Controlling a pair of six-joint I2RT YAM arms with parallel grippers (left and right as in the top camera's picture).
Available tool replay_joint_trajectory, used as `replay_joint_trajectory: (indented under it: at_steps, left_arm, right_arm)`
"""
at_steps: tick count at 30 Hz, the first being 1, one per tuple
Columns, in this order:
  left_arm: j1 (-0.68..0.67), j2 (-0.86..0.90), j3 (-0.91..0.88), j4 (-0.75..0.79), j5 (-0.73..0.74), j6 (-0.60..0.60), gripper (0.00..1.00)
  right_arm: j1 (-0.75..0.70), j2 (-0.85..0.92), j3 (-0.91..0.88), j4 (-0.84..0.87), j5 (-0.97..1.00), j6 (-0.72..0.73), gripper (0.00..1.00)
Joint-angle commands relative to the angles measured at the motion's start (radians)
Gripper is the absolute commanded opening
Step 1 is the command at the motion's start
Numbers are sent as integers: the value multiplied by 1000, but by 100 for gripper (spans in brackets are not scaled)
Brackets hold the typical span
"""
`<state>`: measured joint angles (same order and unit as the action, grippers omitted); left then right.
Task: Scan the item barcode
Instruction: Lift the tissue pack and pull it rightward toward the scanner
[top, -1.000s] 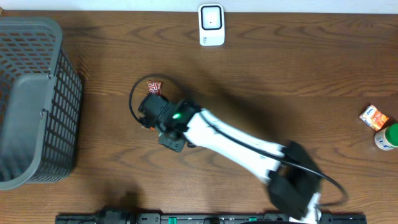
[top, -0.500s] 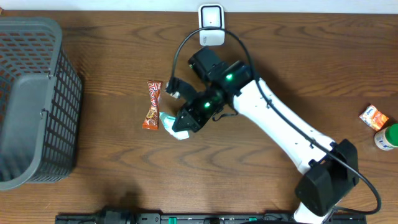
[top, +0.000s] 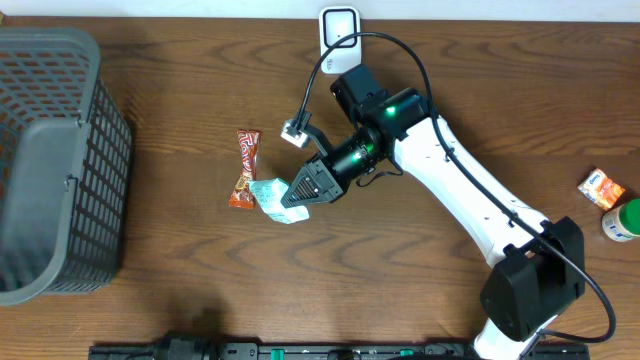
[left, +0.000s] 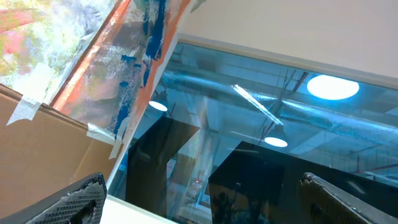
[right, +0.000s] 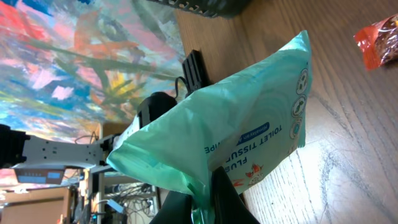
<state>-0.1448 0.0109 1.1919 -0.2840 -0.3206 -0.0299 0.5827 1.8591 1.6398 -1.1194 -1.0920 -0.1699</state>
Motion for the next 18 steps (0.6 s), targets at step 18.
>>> replay_joint_trajectory:
  at_steps: [18]
  left_arm:
    - [4, -8, 3, -2, -6, -10, 98]
  right_arm:
    - [-193, 0, -21, -161, -241, -283, 1]
